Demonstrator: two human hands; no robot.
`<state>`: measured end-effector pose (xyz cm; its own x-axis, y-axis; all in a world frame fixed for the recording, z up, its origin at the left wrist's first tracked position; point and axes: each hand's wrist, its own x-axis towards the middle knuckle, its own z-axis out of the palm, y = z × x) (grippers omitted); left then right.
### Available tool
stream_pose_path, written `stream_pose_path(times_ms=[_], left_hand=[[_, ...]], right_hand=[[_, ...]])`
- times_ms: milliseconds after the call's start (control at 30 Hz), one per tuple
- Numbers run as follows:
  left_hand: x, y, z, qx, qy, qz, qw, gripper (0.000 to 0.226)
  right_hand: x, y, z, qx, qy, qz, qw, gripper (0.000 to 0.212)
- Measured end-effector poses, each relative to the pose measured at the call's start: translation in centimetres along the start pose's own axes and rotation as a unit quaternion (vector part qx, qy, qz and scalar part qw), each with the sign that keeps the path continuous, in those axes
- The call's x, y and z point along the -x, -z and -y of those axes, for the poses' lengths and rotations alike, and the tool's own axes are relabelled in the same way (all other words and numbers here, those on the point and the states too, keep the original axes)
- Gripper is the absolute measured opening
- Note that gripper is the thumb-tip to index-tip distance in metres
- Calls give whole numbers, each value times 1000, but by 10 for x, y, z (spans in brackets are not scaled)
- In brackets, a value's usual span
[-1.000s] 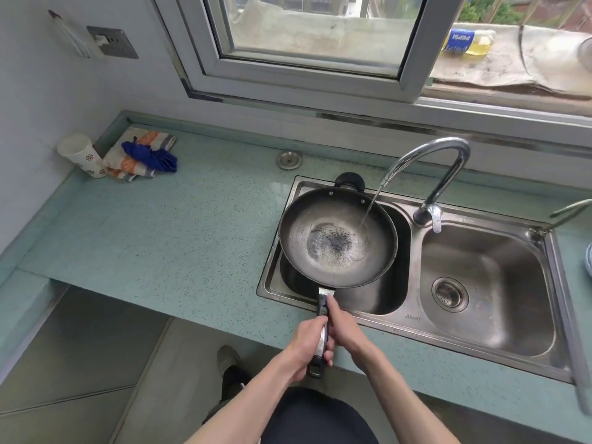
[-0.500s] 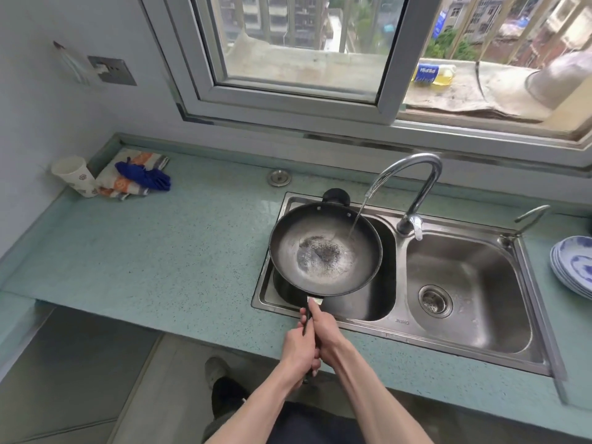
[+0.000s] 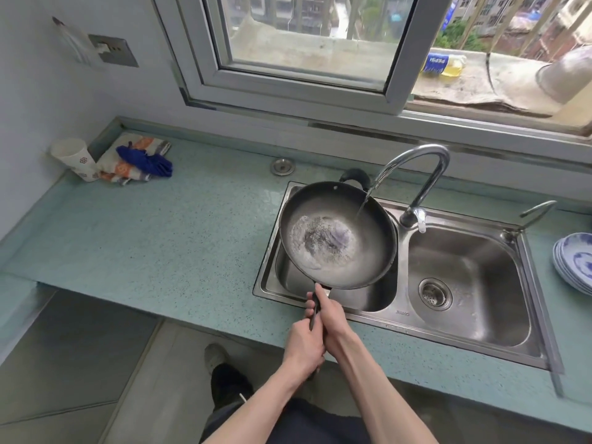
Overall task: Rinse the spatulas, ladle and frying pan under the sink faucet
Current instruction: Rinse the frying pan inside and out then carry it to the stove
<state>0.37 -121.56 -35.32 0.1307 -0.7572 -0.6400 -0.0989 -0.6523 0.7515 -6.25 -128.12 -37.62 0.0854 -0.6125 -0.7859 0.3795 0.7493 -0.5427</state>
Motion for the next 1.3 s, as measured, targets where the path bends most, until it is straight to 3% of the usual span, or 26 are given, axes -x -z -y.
stream_pose_path(times_ms=[167, 300, 500, 667, 800, 933, 1133, 1300], left_hand=[[0, -6, -13, -62, -10, -38, 997, 49], [3, -10, -24, -11, 18, -16, 1000, 50], [11, -7, -27, 62, 47, 39, 996, 46], [9, -9, -10, 77, 29, 44, 996, 46], [11, -10, 0, 67, 8, 31, 997, 46], [15, -8, -7, 45, -8, 10, 999, 47], [15, -11, -24, -94, -21, -65, 993, 51], [20, -11, -31, -38, 24, -33, 998, 53]], right_hand=[[2, -2, 13, -33, -7, 24, 999, 28], [9, -4, 24, -11, -16, 7, 1000, 36], [10, -6, 24, 65, 22, -41, 997, 31], [14, 4, 14, 82, 43, -18, 996, 29], [16, 10, 6, 42, 41, 41, 997, 28], [16, 4, 6, -12, 26, 45, 999, 24], [17, -3, 21, -82, -20, 38, 996, 26], [20, -4, 22, -40, -8, 5, 999, 27]])
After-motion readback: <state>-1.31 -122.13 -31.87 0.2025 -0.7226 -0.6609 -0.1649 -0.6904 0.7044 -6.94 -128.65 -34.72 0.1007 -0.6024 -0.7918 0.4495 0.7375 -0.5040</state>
